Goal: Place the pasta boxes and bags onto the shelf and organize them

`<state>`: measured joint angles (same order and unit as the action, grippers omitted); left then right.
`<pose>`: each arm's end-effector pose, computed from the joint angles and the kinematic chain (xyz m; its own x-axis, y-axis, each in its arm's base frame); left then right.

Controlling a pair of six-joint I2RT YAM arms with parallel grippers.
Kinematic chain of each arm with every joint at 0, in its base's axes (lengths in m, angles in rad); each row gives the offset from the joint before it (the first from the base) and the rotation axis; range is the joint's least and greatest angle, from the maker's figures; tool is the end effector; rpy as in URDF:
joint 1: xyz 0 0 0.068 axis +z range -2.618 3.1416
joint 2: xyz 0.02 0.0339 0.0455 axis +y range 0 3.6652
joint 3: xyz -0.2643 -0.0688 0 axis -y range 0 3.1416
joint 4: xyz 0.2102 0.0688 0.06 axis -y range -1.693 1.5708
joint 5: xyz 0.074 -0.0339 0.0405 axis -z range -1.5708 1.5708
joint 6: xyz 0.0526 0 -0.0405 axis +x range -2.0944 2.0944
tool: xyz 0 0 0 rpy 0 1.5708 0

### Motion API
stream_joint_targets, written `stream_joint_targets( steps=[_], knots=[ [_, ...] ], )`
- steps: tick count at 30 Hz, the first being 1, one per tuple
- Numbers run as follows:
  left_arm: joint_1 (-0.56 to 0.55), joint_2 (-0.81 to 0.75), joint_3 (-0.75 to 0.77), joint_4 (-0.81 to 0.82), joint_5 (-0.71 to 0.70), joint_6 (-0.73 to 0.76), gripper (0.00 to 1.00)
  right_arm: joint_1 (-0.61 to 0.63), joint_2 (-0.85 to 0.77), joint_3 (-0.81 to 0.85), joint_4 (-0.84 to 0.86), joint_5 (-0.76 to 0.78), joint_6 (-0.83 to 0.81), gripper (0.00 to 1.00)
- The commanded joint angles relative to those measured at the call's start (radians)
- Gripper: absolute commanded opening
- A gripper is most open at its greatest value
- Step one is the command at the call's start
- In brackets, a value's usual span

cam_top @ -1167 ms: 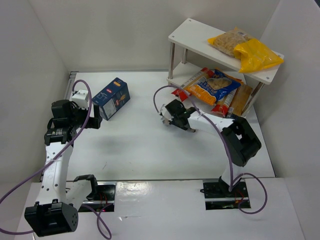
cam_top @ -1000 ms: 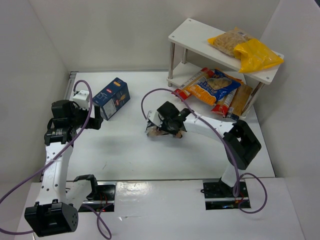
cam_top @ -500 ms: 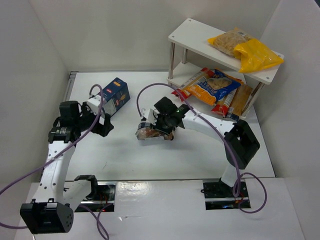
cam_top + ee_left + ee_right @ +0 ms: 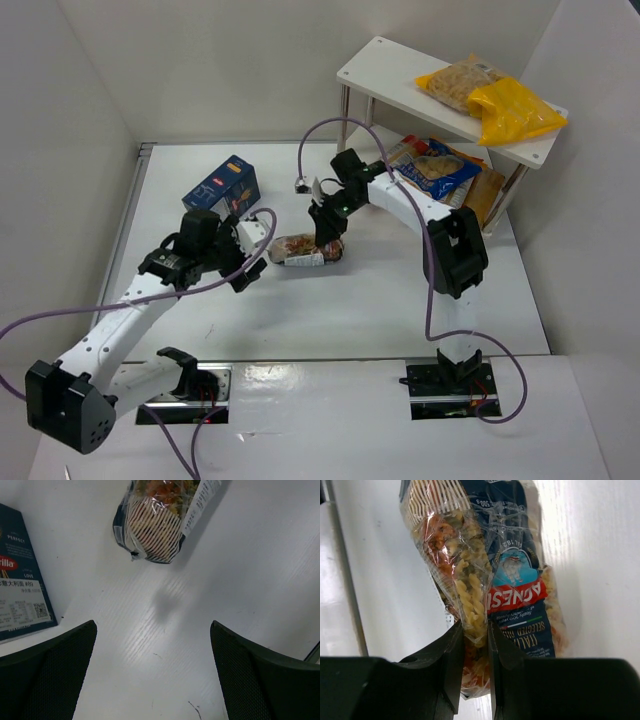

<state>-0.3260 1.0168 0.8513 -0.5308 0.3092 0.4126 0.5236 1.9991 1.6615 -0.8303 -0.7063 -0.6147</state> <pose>0.1781 -0.0771 0.2832 -0.3456 0.5200 -0.7811 0.7257 0.6758 0.1289 0.3230 0.2259 0.2360 -0.3044 -0.6824 -0.6646 -0.9502 0.1690 0.2616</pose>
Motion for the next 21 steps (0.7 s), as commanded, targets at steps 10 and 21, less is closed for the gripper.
stream_joint_targets(
  steps=[10,21],
  knots=[
    [-0.108,0.130,-0.158,0.394,0.002,0.259,1.00,0.012,0.141,0.107,-0.234,-0.254,-0.137,0.00],
    [-0.206,0.278,-0.167,0.597,-0.004,0.192,1.00,-0.039,0.170,0.181,-0.303,-0.298,-0.169,0.00]
  ],
)
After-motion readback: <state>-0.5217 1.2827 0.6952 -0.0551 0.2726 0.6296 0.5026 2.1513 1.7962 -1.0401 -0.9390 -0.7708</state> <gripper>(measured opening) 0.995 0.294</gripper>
